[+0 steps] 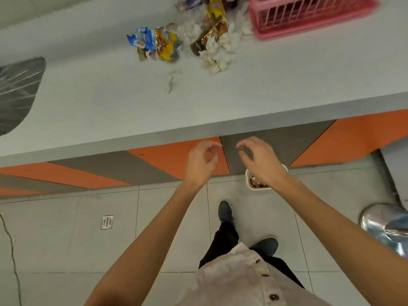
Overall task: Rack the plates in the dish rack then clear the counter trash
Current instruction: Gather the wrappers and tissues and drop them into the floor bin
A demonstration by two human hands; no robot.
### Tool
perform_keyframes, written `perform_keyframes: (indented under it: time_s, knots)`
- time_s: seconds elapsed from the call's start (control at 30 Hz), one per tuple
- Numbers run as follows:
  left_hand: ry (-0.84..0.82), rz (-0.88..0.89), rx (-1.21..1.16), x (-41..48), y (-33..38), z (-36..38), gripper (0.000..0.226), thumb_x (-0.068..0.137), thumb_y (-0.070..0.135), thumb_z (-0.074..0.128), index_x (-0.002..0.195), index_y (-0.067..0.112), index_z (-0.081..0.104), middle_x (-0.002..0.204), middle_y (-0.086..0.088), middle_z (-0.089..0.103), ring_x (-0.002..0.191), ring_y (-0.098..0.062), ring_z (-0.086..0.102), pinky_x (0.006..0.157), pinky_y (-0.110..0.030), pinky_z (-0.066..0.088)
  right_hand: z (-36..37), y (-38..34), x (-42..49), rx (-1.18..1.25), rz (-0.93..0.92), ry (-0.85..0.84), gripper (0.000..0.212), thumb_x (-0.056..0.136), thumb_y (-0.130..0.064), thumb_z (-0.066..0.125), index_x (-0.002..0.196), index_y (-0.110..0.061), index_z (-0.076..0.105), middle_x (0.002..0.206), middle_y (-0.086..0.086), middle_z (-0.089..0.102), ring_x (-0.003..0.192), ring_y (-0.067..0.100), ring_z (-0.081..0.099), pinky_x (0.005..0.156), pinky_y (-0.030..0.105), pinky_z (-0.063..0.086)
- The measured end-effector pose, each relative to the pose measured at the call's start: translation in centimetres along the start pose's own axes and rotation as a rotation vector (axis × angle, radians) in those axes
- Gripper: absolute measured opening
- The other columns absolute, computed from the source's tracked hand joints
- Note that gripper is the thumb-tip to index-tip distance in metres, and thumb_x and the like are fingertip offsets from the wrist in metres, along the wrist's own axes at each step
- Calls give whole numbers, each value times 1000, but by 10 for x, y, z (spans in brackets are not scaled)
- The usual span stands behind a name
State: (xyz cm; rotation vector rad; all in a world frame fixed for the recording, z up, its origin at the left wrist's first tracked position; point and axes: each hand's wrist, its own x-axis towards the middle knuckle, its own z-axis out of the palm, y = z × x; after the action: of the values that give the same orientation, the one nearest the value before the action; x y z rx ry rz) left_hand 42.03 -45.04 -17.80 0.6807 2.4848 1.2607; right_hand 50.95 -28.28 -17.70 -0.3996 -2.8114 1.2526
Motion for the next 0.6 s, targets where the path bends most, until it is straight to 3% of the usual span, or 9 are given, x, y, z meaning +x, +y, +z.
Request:
perform_keyframes:
  time_s: [0.13, 0.27, 0.4, 0.5, 0.6]
  knots:
    - [31, -16, 67, 33, -2, -43, 28, 87, 8, 57, 109, 23, 66, 107, 13, 65, 95, -6, 61, 79, -26, 53, -15, -29, 38, -16, -41, -32, 26, 98, -18, 51, 121, -16, 61, 125, 2, 58, 121, 17, 47, 96, 21, 29]
    - [-54, -36, 249, 61, -12, -78, 41, 89, 11, 59, 130, 16, 57, 130, 0, 58, 113, -15, 56, 90, -23, 43, -21, -48, 73, -64, -57, -82, 33, 98, -18, 49, 130, -16, 55, 134, 4, 53, 127, 20, 42, 99, 22, 28]
    - [-174, -84, 446, 91, -23, -99, 53, 91, 19, 58, 142, 17, 45, 150, -2, 41, 135, -22, 41, 107, -37, 38, -23, -58, 107, -154, -20, -135, 43, 97, -19, 50, 140, -15, 47, 143, 9, 46, 133, 27, 38, 108, 34, 33]
    - [-273, -130, 557, 105, -28, -106, 60, 94, 25, 55, 150, 18, 34, 159, -1, 25, 143, -22, 28, 113, -39, 30, -24, -63, 130, -242, 42, -182, 51, 98, -23, 49, 147, -16, 38, 151, 11, 37, 139, 29, 31, 110, 37, 30]
    - [-220, -78, 600, 118, -30, -112, 55, 97, 28, 51, 149, 21, 36, 154, -1, 38, 136, -22, 40, 107, -34, 34, -24, -67, 152, -312, 103, -238, 57, 100, -28, 46, 152, -18, 27, 158, 13, 23, 144, 31, 21, 114, 40, 26]
